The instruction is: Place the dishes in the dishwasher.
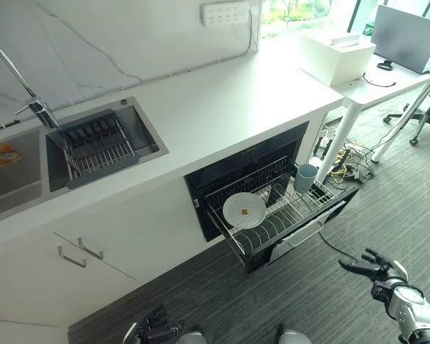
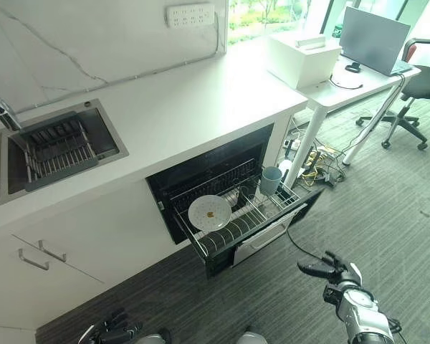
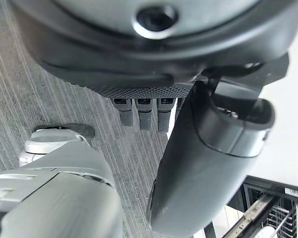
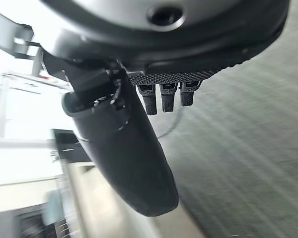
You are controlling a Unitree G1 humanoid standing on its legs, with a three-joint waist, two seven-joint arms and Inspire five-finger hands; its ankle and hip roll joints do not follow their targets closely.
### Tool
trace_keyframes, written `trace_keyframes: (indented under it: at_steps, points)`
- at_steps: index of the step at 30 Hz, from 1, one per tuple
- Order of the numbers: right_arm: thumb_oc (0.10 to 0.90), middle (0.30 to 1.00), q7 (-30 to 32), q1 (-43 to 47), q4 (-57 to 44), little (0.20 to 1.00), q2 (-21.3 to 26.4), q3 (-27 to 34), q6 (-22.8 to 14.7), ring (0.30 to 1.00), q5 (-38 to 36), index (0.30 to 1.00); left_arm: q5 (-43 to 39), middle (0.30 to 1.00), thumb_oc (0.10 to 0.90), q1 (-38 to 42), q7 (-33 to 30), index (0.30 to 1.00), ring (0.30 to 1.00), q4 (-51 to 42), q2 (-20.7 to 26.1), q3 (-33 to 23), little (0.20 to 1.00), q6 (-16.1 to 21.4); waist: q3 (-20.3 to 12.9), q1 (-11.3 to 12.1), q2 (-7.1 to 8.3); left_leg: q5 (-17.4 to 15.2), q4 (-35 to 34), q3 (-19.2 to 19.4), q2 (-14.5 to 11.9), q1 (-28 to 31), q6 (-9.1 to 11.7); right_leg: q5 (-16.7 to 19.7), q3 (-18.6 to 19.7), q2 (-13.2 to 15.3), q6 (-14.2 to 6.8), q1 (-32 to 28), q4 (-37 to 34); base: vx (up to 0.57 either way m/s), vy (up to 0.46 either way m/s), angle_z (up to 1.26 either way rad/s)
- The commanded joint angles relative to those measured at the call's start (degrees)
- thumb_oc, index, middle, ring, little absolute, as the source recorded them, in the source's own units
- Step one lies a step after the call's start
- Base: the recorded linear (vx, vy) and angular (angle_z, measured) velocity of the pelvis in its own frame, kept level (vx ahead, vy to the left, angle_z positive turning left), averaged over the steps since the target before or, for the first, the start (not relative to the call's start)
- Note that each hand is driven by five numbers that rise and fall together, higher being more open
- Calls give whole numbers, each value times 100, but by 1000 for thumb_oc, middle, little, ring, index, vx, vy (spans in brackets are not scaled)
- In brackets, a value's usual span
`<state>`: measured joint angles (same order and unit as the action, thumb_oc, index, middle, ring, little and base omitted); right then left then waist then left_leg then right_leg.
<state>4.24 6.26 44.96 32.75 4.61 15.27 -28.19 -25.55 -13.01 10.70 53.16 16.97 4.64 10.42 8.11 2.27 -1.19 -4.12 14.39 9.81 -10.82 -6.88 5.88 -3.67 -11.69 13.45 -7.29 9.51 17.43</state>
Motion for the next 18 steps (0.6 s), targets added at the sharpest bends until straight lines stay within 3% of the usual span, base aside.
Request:
trace_keyframes:
  at_steps: [1, 11, 18]
  points:
    - [800, 900, -26, 864, -64, 900, 529, 5, -363, 900, 51, 900, 27, 900, 800, 205, 81, 900, 900, -219, 338, 18, 900, 309, 158, 290, 200, -704, 280, -347, 9, 24, 38, -507, -142, 17, -155, -357, -24, 18, 27, 5]
    - [800, 900, -299, 1862, 1736, 900, 829, -674, -483, 900, 633, 900, -97, 900, 800, 260, 74, 900, 900, -111, 432, 348, 900, 136, 161, 675, 39, -635, 280, -599, 200, -89, 22, -489, -398, 198, -166, -416, -24, 10, 37, 19]
    - [800, 900, -487, 2726, 2335, 900, 1140, -1049, -182, 900, 1088, 900, -194, 900, 800, 223, 14, 900, 900, -55, 388, 488, 900, 115, 220, 1041, -33, -573, 280, -865, 436, -188, -9, -409, -701, 472, -251, -515, -24, 16, 92, 28]
